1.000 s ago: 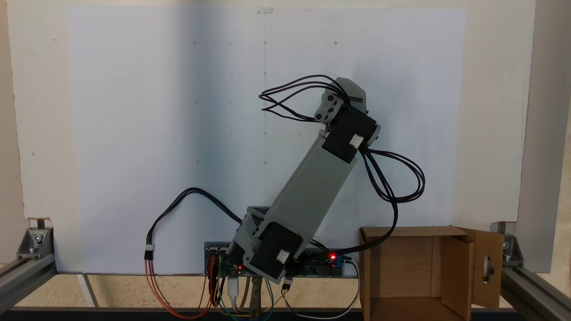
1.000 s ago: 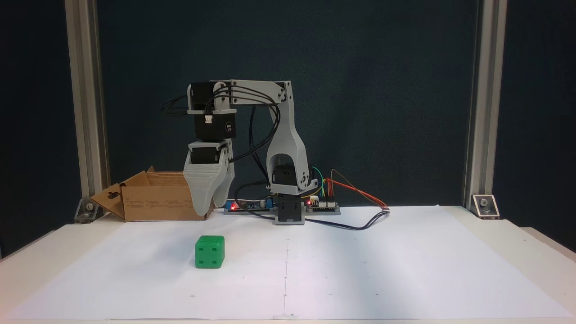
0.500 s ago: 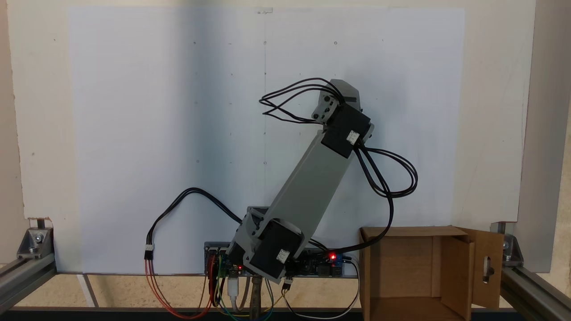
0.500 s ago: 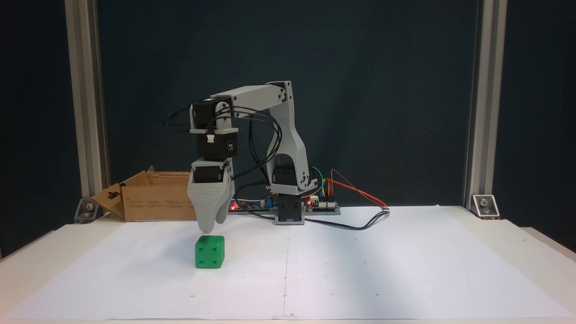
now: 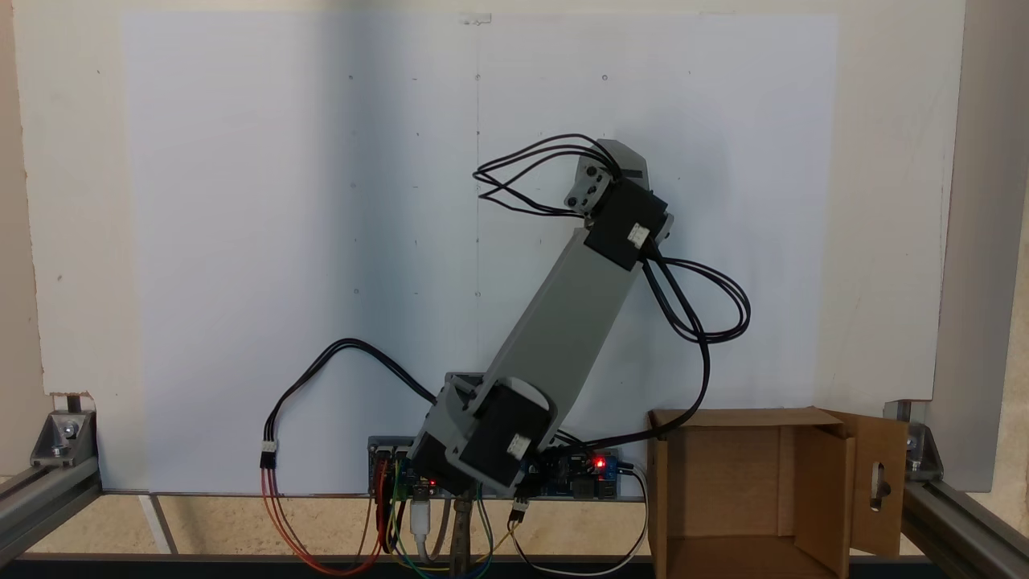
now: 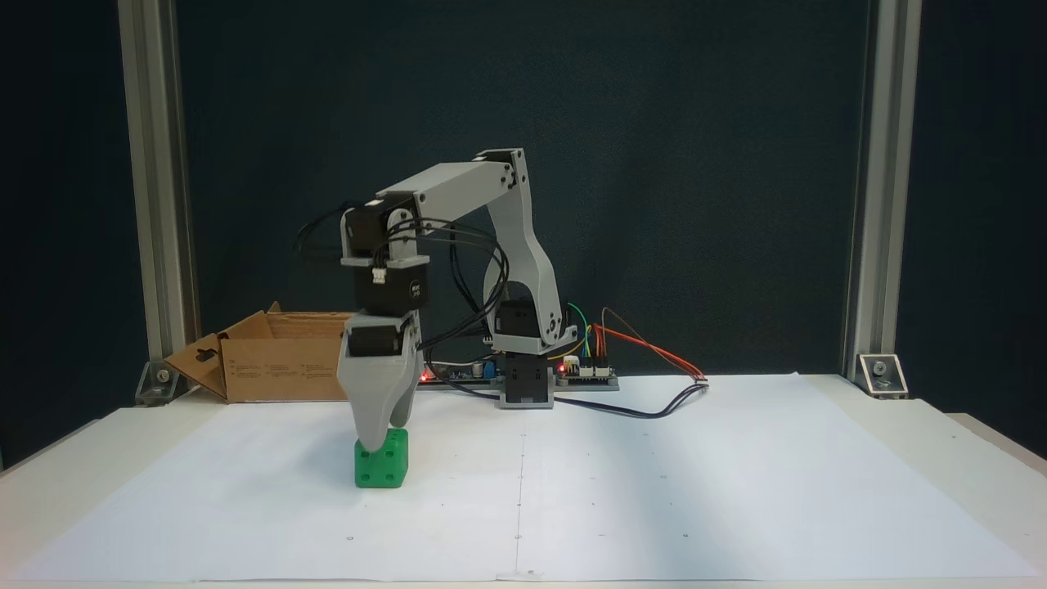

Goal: Grasp a green dice and put it in the bin.

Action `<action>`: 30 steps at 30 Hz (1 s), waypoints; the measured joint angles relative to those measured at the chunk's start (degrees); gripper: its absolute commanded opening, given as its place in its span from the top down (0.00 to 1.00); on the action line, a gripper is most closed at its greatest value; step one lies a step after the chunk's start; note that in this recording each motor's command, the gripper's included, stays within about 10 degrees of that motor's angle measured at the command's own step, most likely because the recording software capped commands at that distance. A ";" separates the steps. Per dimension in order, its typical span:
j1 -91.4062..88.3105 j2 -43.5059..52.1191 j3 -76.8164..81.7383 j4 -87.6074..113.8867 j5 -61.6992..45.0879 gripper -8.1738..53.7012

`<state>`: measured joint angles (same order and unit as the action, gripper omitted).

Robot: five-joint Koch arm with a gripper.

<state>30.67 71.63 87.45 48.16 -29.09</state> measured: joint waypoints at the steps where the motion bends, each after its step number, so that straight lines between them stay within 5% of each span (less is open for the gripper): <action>1: -0.18 -0.35 0.70 -0.53 0.00 0.17; 30: 0.35 -4.92 0.97 -5.27 0.00 0.20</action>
<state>31.03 66.71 88.42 42.89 -29.09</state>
